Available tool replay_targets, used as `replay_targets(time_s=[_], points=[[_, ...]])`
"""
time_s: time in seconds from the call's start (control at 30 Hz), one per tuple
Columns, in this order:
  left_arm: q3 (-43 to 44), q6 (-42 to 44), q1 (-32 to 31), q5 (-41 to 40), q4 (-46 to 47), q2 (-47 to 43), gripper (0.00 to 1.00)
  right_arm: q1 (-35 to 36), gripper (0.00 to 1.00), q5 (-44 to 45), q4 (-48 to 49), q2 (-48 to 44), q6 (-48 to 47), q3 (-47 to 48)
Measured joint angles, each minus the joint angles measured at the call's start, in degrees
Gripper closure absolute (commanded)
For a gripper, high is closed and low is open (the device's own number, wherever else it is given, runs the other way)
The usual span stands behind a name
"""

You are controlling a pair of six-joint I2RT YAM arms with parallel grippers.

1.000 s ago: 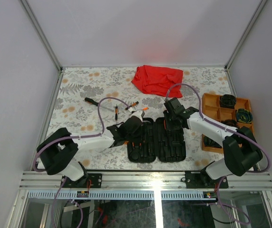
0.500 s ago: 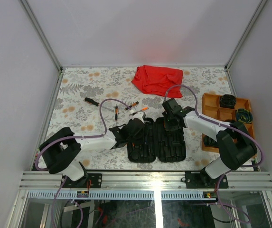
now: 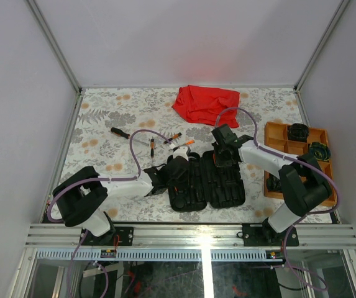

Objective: Sort the tools into containers
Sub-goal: Place the screwdriver in the storage box.

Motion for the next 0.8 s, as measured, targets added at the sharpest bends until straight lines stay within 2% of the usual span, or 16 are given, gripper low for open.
replay_targets(time_s=[0.4, 0.6, 0.8], points=[[-0.57, -0.07, -0.11, -1.46, 0.04, 0.02, 0.66, -0.24, 0.70, -0.28, 1.03, -3.02, -0.39, -2.43], [1.18, 1.57, -0.37, -3.04, -3.04, 0.83, 0.69, -0.28, 0.68, -0.35, 1.07, -8.94, -0.42, -3.54], [1.31, 3.87, -0.72, -3.87, -3.76, 0.66, 0.69, -0.28, 0.67, -0.33, 1.03, -10.29, -0.39, -3.80]])
